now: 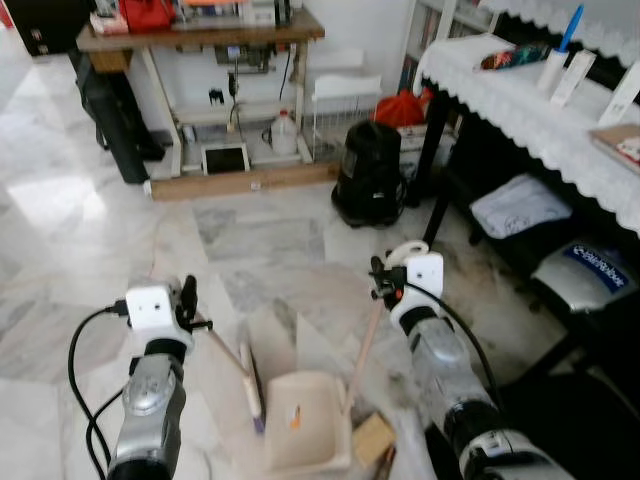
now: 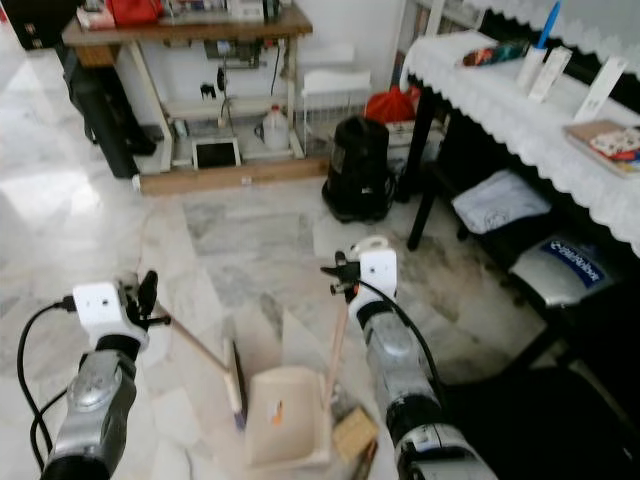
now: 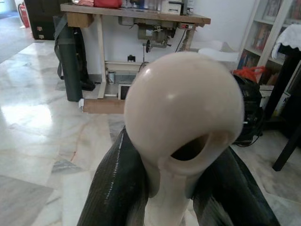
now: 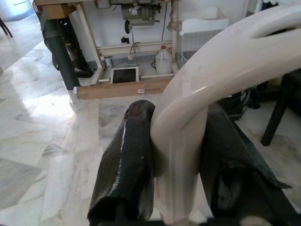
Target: Sweep floor
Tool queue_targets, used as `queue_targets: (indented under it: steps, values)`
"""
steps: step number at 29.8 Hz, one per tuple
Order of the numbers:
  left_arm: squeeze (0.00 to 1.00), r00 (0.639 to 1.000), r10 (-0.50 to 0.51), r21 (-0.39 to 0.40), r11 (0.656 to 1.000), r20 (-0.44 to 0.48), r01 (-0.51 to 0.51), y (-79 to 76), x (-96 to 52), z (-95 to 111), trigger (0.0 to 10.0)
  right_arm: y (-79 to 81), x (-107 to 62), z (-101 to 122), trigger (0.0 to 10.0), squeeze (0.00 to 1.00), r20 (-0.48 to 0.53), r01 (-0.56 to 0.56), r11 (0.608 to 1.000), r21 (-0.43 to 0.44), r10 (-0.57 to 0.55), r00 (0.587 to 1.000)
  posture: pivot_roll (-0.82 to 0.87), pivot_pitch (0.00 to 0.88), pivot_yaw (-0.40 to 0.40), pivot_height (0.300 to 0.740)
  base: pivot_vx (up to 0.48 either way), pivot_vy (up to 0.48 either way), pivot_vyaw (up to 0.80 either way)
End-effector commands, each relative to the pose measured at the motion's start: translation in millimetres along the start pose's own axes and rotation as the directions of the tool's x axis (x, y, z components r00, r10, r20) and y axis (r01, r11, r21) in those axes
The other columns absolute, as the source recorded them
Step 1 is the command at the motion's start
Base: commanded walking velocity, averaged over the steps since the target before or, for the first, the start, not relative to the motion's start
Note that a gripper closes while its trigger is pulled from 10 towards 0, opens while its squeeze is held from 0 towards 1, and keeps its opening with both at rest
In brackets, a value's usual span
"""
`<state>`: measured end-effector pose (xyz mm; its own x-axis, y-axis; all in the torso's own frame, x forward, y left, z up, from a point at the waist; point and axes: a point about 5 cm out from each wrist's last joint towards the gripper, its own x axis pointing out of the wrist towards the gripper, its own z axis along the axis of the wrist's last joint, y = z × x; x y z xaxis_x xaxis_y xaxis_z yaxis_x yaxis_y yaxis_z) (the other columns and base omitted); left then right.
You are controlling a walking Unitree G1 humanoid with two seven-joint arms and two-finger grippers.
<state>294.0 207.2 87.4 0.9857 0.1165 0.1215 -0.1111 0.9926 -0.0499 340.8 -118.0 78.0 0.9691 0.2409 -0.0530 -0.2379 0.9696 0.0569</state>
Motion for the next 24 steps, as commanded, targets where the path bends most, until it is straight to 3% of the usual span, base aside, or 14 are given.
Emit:
queue_targets:
  steps: [1,24]
  values:
    - [0.00,0.998,0.011,0.012,1.000,0.061,-0.012,5.0,4.5,12.1,10.0,7.9,5.4,10.7,10.0,0.00,0.045,-0.025,1.000,0.010,0.024,0.999,-0.01,0.000,0.009,0.740,0.000,0.000,-0.80]
    - [0.00,0.998,0.009,0.013,1.000,0.068,-0.010,4.3,4.9,13.3,10.0,9.8,6.0,13.0,10.0,0.00,0.057,-0.041,0.999,0.005,0.040,0.998,-0.01,0.000,0.010,0.740,0.000,0.000,-0.80]
